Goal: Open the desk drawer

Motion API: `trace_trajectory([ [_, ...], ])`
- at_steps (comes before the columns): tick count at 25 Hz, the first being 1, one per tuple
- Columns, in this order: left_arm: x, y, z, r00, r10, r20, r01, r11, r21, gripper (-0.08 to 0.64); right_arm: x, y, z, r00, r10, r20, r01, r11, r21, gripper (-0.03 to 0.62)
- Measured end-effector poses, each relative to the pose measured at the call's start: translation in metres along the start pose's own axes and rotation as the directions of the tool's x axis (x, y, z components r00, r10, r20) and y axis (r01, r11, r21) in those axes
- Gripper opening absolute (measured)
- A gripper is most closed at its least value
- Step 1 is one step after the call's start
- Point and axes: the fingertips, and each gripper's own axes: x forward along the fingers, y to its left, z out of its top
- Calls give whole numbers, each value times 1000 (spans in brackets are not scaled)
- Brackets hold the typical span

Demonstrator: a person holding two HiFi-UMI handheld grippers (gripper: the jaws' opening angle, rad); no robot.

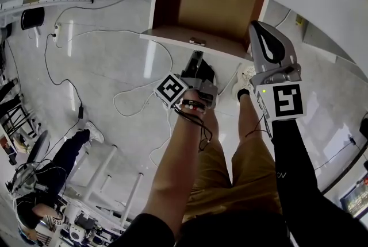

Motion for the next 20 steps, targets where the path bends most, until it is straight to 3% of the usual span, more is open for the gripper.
trace_trajectory([
  [12, -40, 21, 1, 997, 70, 12, -70, 997, -19, 26, 0, 20, 4, 1000, 20, -12, -21, 999, -25, -2],
  [20, -40, 23, 3, 997, 71, 0, -71, 997, -7, 27, -1, 23, 0, 999, 22, -24, -22, 999, -27, -2],
])
